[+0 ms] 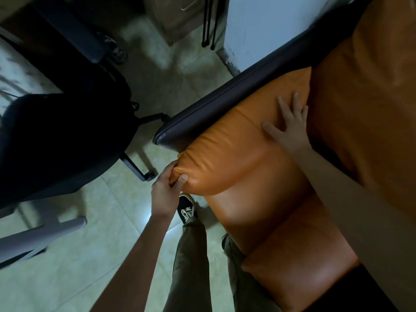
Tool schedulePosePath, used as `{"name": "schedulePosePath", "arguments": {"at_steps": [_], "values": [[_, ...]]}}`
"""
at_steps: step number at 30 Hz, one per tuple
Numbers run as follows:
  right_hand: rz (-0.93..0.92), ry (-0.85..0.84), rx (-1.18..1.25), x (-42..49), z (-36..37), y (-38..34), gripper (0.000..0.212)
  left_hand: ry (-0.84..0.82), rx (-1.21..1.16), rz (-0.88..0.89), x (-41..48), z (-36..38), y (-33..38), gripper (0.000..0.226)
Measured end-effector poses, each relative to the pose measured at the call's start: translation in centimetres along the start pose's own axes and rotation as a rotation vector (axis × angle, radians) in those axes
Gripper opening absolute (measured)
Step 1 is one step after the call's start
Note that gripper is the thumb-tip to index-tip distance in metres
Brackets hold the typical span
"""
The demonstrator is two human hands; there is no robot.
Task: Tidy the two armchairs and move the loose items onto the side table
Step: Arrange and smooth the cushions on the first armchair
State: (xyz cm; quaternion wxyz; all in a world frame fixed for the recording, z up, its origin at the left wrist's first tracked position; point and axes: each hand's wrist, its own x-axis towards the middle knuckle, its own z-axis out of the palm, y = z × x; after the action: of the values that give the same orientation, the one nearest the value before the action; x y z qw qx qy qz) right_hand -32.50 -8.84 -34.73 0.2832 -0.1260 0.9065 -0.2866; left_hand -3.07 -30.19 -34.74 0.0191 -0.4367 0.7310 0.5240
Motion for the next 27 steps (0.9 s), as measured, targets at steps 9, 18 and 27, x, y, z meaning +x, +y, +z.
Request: {"name": "schedulePosePath", "arguments": {"at_steps": [9, 18, 27], "values": [[0.018, 0.015, -0.057, -0.5, 1.3, 0.1, 0.084, 0.057, -0.061, -0.330, 4.2, -0.8, 0.0, 0.042], [0.111, 0.014, 0.099, -4.8, 1.0, 2.3, 0.076, 0.151, 0.483, 0.209, -2.5, -0.2, 2.3, 0.059], [0.398, 0.306, 0.282, -18.7, 2.2, 7.2, 0.070, -0.689, 0.783, 0.662, -1.9, 7.7, 10.0, 0.043]]}}
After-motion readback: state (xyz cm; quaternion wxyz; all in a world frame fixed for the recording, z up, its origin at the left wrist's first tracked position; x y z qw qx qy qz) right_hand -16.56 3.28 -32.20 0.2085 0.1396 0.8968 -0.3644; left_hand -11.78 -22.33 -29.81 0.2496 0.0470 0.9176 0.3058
